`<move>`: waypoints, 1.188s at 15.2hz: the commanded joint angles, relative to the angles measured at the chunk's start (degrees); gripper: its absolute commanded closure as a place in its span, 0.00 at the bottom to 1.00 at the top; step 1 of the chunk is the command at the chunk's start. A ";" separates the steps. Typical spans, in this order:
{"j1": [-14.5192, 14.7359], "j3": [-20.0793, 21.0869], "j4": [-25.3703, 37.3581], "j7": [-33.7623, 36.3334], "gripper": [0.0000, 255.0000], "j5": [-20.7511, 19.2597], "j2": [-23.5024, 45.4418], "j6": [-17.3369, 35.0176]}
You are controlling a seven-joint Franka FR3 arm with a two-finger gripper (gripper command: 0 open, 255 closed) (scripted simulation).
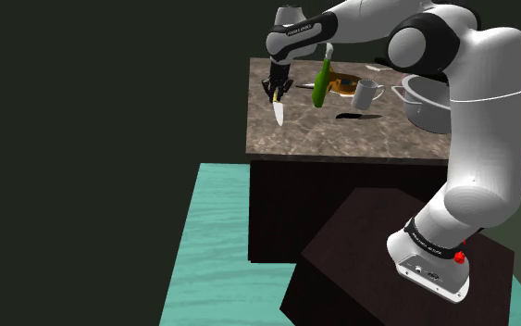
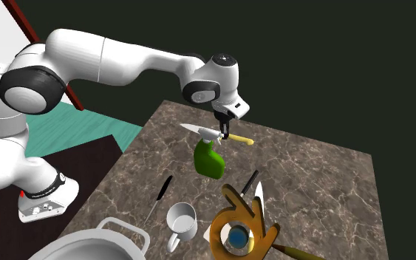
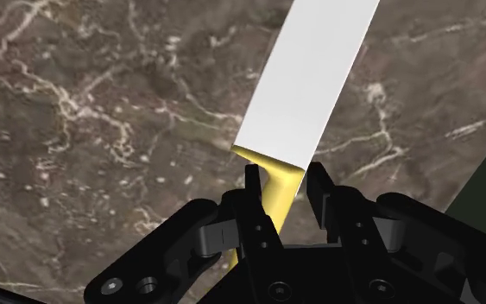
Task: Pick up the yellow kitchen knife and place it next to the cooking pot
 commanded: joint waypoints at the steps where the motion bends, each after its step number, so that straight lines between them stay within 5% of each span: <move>1: 0.00 0.00 -0.03 0.00 1.00 0.00 0.03 -0.02; 18: -0.07 -0.26 7.30 0.40 1.00 -0.45 -2.73 -10.09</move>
